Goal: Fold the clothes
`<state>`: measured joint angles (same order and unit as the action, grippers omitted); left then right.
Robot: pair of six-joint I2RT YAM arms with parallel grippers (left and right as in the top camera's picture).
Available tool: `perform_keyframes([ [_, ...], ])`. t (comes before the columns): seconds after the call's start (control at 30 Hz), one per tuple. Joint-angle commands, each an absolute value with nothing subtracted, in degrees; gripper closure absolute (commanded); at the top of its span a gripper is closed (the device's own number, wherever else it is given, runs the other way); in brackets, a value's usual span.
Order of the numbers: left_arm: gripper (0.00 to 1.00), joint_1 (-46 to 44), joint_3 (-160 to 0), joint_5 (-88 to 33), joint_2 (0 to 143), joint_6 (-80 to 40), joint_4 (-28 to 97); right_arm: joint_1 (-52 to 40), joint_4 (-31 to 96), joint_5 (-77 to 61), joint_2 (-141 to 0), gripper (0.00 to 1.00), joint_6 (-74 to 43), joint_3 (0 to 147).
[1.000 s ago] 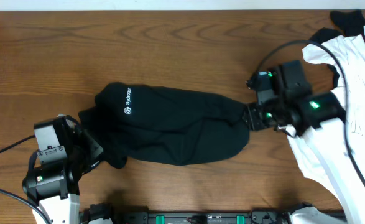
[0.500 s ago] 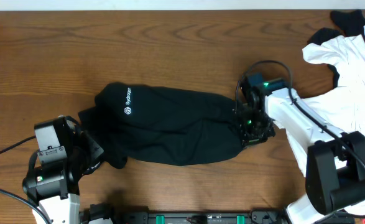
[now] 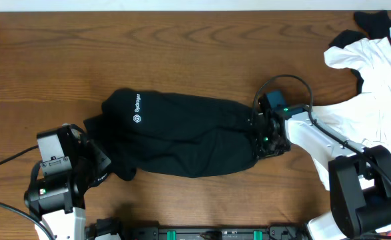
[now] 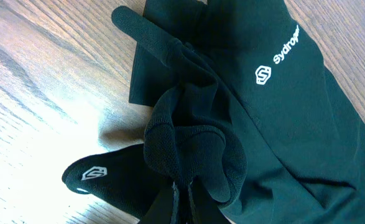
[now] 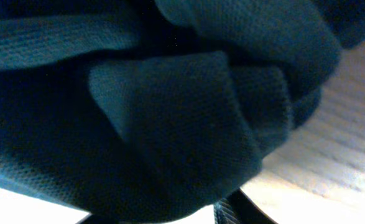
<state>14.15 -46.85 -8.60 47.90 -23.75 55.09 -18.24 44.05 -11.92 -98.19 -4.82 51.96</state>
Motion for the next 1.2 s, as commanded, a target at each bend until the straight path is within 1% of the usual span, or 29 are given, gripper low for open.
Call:
perform_keyframes([
  [0.0,0.94,14.3,-47.4,-8.3,47.9,-23.0,55.1,-18.8,42.0,-16.6,-100.8,0.99,-5.1,50.0],
  [0.13,0.94,14.3,-47.4,-8.3,47.9,-23.0,55.0,-18.8,42.9,-17.7,-100.5,0.99,-6.2,50.3],
  [0.2,0.94,14.3,-47.4,-8.6,47.7,-23.0,55.1,-18.8,45.8,-17.7,-99.1,0.99,-6.8,51.6],
  [0.37,0.94,14.3,-50.0,-13.6,46.7,-20.8,56.4,-18.8,55.2,-16.8,-89.3,0.99,-6.8,58.7],
  [0.6,0.94,14.3,-67.2,-14.5,46.9,-17.7,64.4,-18.8,62.6,-9.4,-71.8,0.99,-6.9,76.0],
  [0.73,0.94,14.3,-80.3,-14.6,48.1,-17.6,66.7,-18.8,64.7,-5.7,-66.2,0.99,-8.1,85.4],
  [0.9,0.94,14.3,-92.9,-14.6,49.9,-17.5,68.8,-18.8,68.5,-5.0,-63.2,0.99,-8.1,92.8],
  [1.03,0.94,14.3,-98.0,-14.6,49.9,-17.6,69.0,-18.8,71.3,-1.3,-62.2,0.99,-8.1,95.9],
  [1.17,0.94,14.3,-100.0,-14.6,49.9,-17.6,69.6,-18.8,72.8,-0.6,-61.3,0.99,-8.1,97.1],
])
